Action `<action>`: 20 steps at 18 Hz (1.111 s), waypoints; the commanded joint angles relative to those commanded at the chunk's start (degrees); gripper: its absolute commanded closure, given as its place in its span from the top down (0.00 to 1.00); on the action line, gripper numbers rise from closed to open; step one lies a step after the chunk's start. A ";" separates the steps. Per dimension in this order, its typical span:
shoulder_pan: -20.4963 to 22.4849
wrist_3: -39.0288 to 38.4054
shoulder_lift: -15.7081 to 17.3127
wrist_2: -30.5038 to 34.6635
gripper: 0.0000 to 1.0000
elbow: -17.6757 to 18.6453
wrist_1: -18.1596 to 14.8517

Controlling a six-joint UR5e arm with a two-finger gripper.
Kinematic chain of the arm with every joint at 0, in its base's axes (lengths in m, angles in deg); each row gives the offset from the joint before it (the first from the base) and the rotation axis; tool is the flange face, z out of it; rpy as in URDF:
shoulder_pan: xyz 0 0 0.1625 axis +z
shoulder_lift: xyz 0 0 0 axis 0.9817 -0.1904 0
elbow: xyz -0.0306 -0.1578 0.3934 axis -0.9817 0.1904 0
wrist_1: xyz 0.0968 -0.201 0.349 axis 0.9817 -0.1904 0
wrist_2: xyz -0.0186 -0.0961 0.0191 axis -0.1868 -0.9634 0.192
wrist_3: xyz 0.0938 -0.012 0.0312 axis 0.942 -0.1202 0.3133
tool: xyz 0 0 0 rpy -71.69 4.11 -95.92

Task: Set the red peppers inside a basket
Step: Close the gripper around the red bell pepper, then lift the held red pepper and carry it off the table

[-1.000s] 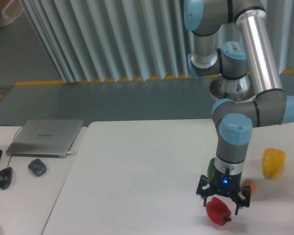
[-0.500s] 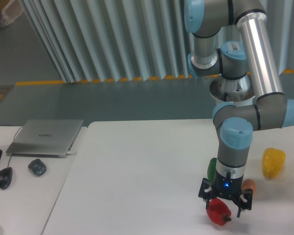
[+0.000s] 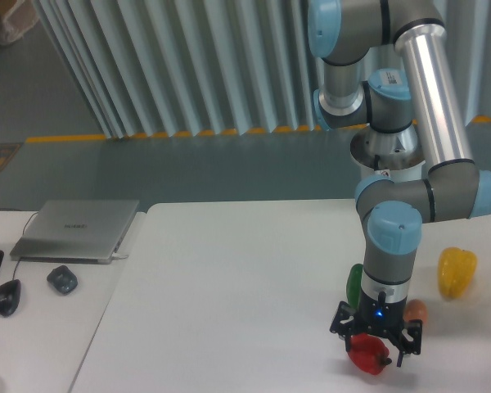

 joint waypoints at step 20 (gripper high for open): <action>4.56 18.25 8.16 -0.79 0.67 -3.34 -9.83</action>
